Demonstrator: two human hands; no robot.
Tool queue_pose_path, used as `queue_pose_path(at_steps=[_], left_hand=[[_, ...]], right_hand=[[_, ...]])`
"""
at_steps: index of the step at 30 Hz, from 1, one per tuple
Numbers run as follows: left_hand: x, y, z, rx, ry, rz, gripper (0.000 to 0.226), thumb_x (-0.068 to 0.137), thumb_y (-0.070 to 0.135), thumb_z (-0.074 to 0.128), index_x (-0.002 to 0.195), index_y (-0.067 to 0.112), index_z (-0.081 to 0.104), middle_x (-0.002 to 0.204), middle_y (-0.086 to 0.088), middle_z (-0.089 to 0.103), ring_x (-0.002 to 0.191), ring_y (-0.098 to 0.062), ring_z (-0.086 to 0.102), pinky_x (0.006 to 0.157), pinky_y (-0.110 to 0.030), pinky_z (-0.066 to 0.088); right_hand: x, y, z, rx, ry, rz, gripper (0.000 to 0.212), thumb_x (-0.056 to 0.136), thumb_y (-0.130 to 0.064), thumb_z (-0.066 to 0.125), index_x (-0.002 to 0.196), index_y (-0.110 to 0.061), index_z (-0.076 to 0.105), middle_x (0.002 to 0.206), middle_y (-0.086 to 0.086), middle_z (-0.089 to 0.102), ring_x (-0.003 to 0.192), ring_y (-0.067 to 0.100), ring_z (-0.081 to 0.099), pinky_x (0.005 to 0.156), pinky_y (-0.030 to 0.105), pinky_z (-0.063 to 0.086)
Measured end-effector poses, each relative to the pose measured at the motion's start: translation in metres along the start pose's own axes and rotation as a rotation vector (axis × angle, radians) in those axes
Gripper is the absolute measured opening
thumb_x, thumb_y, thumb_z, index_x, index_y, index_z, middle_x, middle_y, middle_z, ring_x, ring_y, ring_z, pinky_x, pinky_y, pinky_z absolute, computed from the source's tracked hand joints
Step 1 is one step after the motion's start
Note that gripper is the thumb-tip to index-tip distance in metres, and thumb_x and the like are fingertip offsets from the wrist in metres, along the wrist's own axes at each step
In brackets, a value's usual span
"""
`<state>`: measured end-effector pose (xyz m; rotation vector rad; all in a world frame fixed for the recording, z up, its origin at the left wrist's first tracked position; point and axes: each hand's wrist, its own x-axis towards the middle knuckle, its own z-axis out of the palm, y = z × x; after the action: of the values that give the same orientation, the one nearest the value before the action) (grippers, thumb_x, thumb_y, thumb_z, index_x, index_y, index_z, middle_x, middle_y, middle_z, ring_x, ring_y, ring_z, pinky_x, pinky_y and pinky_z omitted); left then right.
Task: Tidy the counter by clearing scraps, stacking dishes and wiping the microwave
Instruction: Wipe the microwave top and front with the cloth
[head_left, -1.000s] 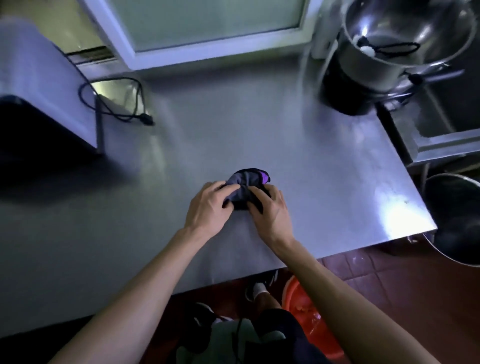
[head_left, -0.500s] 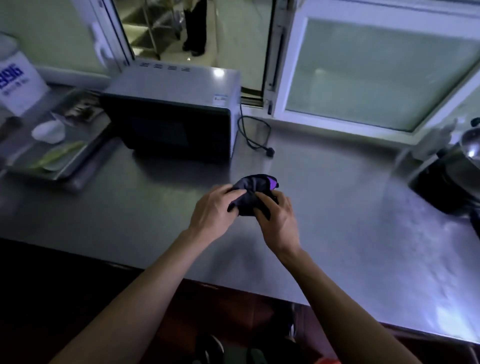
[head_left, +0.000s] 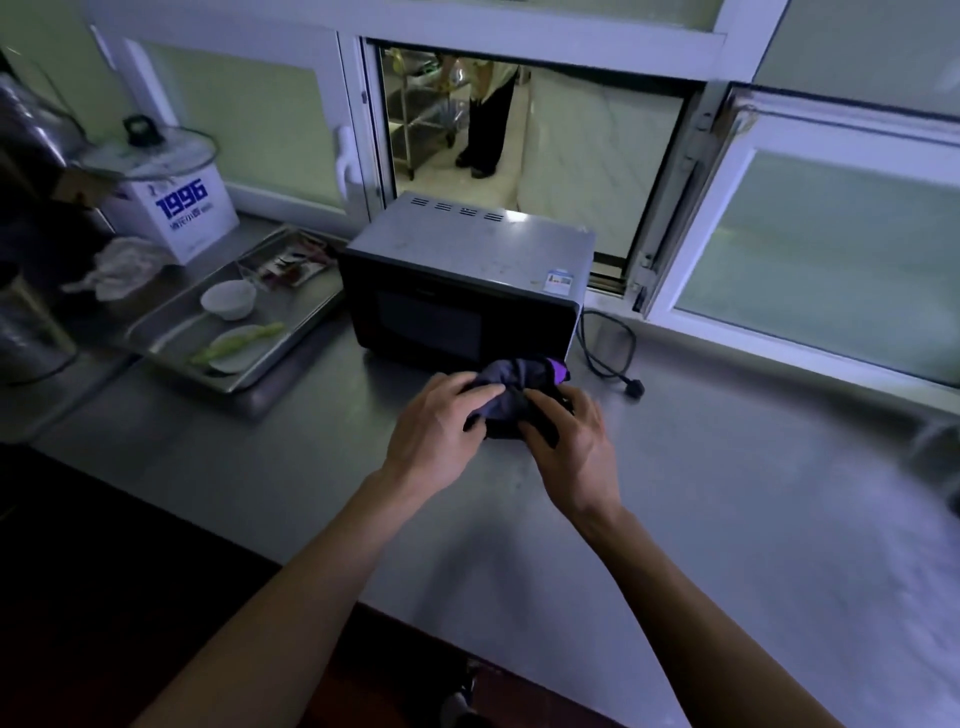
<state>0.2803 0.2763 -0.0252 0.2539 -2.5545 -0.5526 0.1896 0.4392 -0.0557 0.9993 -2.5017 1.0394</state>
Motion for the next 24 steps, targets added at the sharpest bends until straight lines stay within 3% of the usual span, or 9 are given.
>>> queue_pose_path(at_steps=[14, 24], left_hand=[[0.156, -0.07, 0.037, 0.03, -0.073, 0.133, 0.048, 0.08, 0.009, 0.071, 0.126, 0.022, 0.068, 0.119, 0.004, 0.065, 0.1, -0.024, 0.059, 0.08, -0.04, 0.054], [0.246, -0.086, 0.061, 0.058, -0.146, 0.17, 0.046, 0.087, 0.014, 0.068, 0.131, 0.023, 0.064, 0.121, 0.002, 0.063, 0.106, -0.024, 0.055, 0.083, -0.04, 0.052]], right_hand=[[0.138, 0.039, 0.052, -0.028, 0.118, 0.095, 0.042, 0.086, -0.013, 0.075, 0.127, -0.014, 0.067, 0.124, 0.017, 0.057, 0.112, 0.036, 0.052, 0.092, 0.051, 0.048], [0.216, 0.065, 0.055, -0.182, 0.061, 0.174, 0.04, 0.092, -0.021, 0.066, 0.132, -0.019, 0.063, 0.135, 0.014, 0.052, 0.119, 0.037, 0.047, 0.093, 0.05, 0.044]])
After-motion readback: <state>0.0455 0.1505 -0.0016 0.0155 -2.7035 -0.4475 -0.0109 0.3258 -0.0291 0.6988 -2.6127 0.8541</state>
